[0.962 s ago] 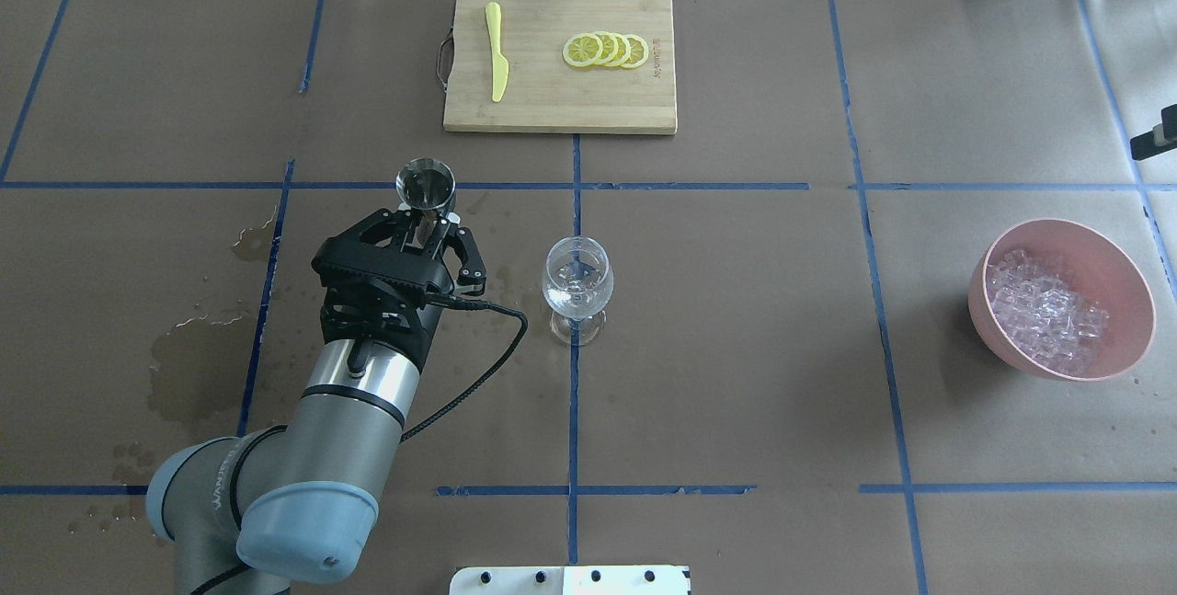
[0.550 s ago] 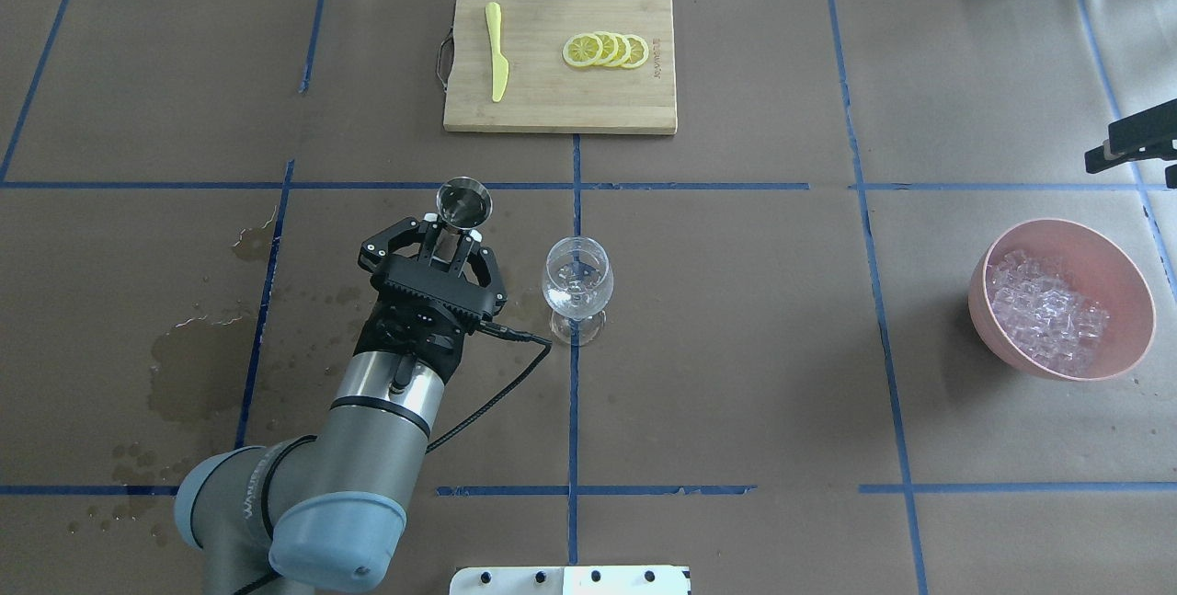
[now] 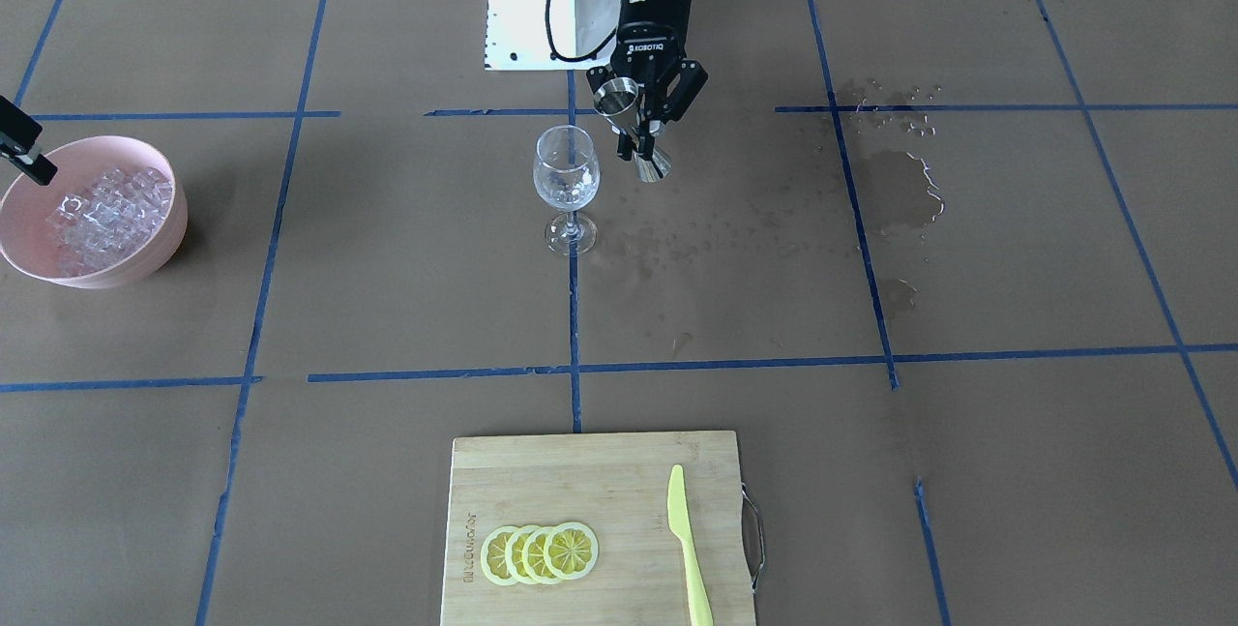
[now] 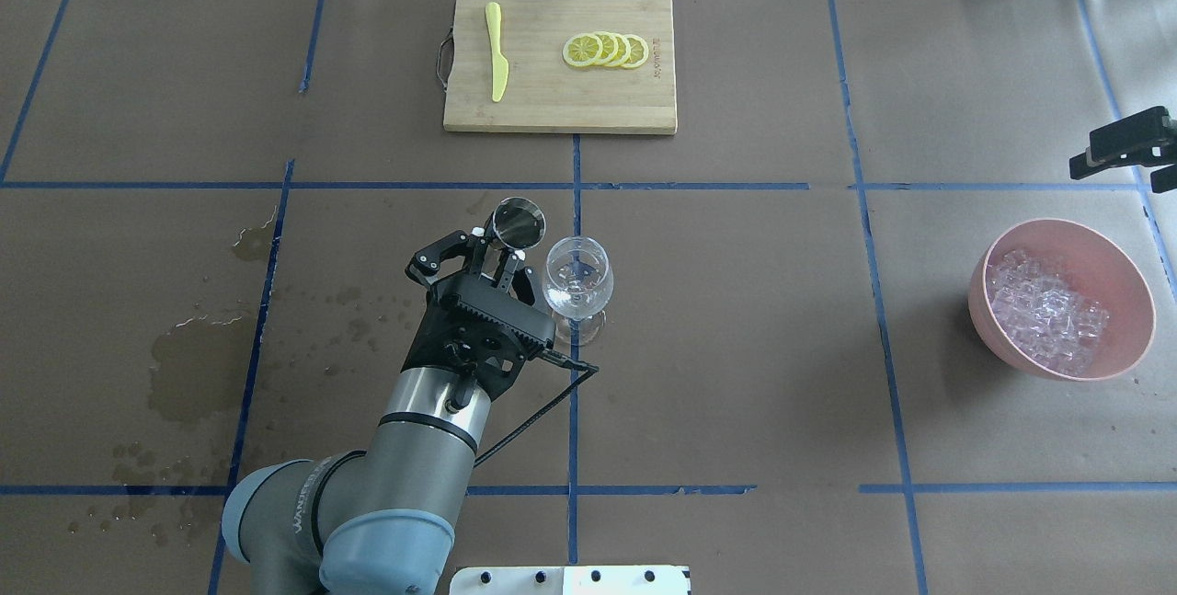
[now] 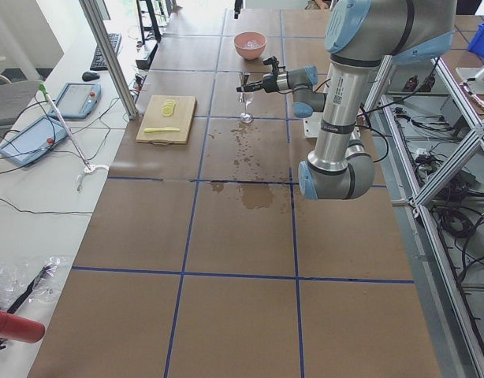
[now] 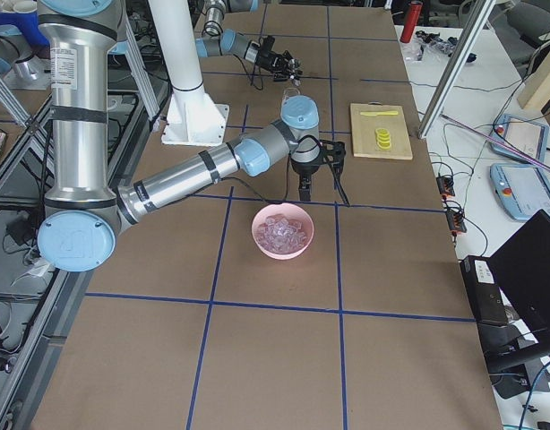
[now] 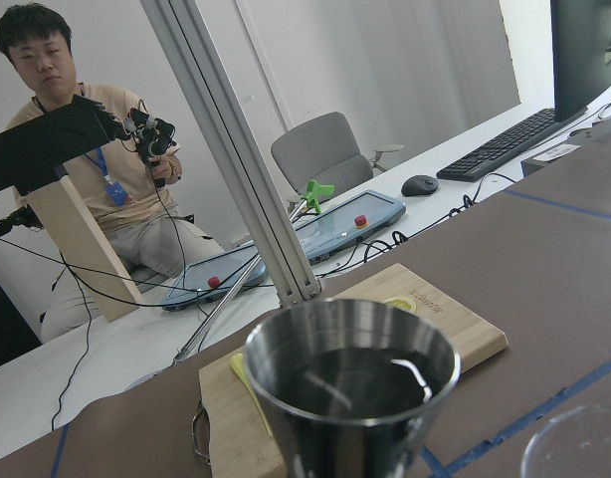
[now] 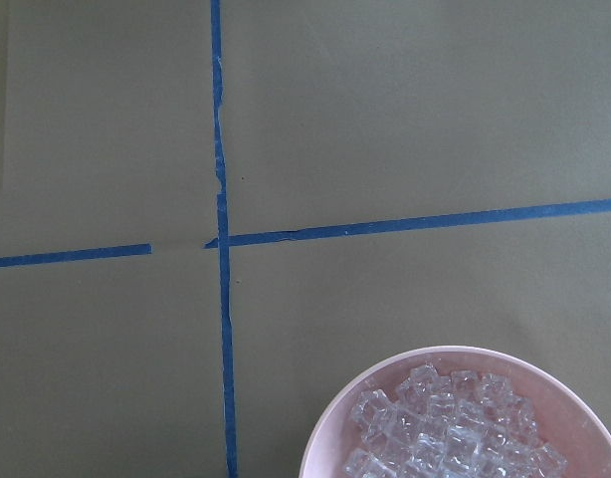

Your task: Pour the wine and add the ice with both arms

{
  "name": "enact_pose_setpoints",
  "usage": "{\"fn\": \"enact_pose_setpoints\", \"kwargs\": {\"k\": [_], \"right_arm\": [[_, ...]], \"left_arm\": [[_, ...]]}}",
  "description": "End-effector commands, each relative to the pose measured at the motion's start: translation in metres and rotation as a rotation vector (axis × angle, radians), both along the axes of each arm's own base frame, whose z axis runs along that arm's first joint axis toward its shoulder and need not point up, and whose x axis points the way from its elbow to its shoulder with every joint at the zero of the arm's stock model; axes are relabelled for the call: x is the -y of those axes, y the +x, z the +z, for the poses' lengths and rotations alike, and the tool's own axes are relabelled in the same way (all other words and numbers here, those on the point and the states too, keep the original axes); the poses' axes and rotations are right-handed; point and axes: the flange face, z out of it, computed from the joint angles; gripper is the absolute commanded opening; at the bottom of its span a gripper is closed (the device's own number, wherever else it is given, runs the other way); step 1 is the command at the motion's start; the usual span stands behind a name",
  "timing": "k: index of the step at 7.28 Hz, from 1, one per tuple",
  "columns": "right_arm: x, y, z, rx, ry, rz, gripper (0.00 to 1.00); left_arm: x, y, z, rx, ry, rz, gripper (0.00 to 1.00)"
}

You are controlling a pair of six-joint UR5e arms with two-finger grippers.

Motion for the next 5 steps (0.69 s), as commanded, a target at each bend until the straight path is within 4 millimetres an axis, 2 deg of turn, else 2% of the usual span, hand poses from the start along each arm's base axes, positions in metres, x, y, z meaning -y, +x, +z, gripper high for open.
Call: {"fn": "enact_pose_setpoints", "kwargs": {"k": [1,2,5], "right_arm": [[0.0002,-0.0004,0.0005,0.0,0.0,-0.001,1.0],[0.0008,-0.0007,0.0026,-0.001,-0.005,-0.002,1.0],[0.0008,-0.0008,0.0026,0.001,-0.006,-0.002,1.0]], "left_arm": [[-0.0006,0.0007,-0.0045,0.129,0.052,0.017,0.0],[0.0003,0.0008,-0.0107,0.165,0.072,0.019,0.0],[0.0014,0.0007,-0.0101,0.336,0.133,0.032,0.0]]}}
